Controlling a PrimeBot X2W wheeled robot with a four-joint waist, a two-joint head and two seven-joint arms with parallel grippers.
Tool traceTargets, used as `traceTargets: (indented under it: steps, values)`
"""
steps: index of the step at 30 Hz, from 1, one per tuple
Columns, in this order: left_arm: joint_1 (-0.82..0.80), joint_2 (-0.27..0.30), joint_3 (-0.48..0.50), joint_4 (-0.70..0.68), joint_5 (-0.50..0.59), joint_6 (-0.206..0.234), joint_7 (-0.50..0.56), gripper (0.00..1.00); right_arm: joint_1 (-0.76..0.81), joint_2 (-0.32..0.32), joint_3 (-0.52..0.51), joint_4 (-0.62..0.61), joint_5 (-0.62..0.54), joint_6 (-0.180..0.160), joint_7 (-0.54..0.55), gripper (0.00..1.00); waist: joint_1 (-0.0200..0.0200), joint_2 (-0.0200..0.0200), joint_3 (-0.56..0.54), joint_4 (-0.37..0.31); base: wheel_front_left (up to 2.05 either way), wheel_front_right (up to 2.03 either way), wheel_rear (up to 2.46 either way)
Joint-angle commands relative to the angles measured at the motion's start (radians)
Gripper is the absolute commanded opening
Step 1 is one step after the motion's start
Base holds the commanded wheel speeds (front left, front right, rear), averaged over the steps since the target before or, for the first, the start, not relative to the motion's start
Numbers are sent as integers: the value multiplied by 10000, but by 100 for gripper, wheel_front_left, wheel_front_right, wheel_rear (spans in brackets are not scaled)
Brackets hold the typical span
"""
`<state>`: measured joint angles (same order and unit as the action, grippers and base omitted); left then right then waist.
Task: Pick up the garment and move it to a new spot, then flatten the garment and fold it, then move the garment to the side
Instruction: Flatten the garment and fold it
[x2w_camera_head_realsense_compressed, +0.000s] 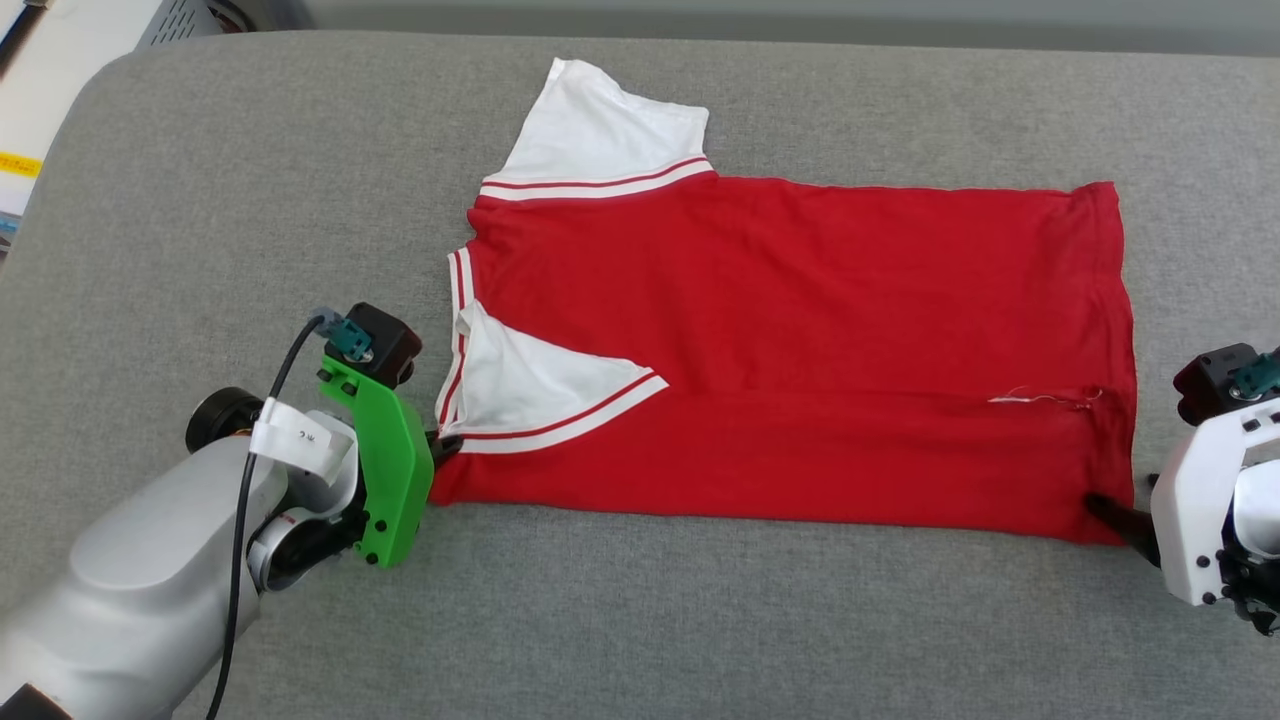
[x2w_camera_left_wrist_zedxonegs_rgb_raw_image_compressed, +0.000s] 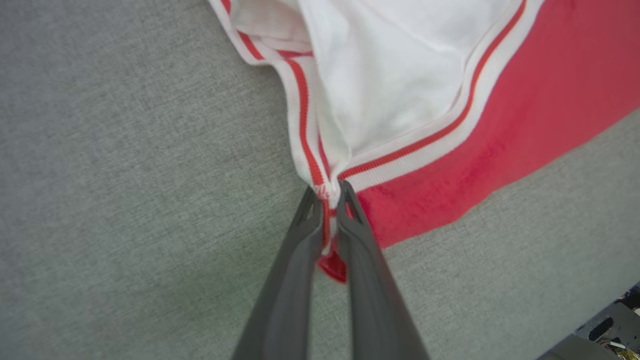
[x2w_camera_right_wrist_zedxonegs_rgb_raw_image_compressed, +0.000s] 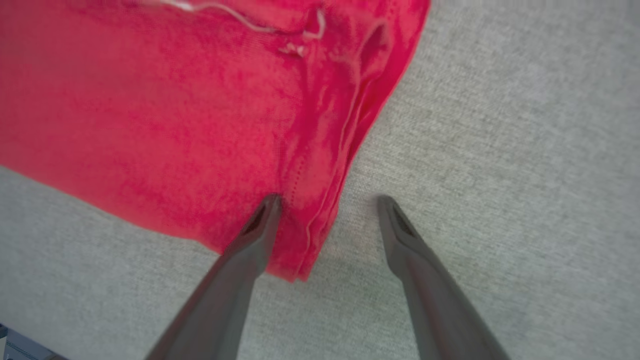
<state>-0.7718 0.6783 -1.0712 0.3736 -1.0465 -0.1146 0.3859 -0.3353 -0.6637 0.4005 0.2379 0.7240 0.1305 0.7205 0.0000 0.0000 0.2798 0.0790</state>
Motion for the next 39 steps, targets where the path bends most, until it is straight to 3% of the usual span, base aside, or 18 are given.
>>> traceTargets:
  steps: [1, 5, 6, 7, 8, 17, 25, 39]
  values:
    - [-219, -105, -21, 47, 68, 13, -99, 0, 79, 312, 387, 296, -11, 2, -48, 100, 0, 0, 97, 64, 0, 0, 0]
    - [-177, -217, -86, 251, 82, -23, -251, 0, 151, 503, 797, 664, 122, 2, -239, 100, 0, 0, 118, 64, 0, 0, 0]
    - [-165, -237, -102, 306, 67, -34, -278, 0, 128, 497, 877, 698, 155, 2, -331, 49, 0, 0, 95, 53, 0, 0, 0]
    - [-149, -248, -116, 353, 55, -43, -304, 0, 97, 485, 905, 724, 177, 2, -457, 5, 0, 0, 60, 41, 0, 0, 0]
    - [-120, -257, -135, 411, 39, -53, -336, 0, 62, 444, 956, 748, 207, 2, -571, 0, 0, 0, 6, 22, 0, 0, 0]
    - [276, -75, -243, 593, -171, -118, -706, 0, -4, -50, 783, 267, 383, 2, -1768, 0, 0, 0, -841, -138, 0, 0, 0]
    - [715, 425, -304, -52, -308, -76, -816, 0, 603, -506, 276, -598, 589, 2, -1988, 0, 0, 0, -1443, -168, 0, 0, 0]
    - [1980, 1292, -522, -1852, -483, 687, -945, 0, 2889, -483, -1266, -2009, 488, 2, -1503, 0, 0, 0, -1952, -100, 0, 0, 0]
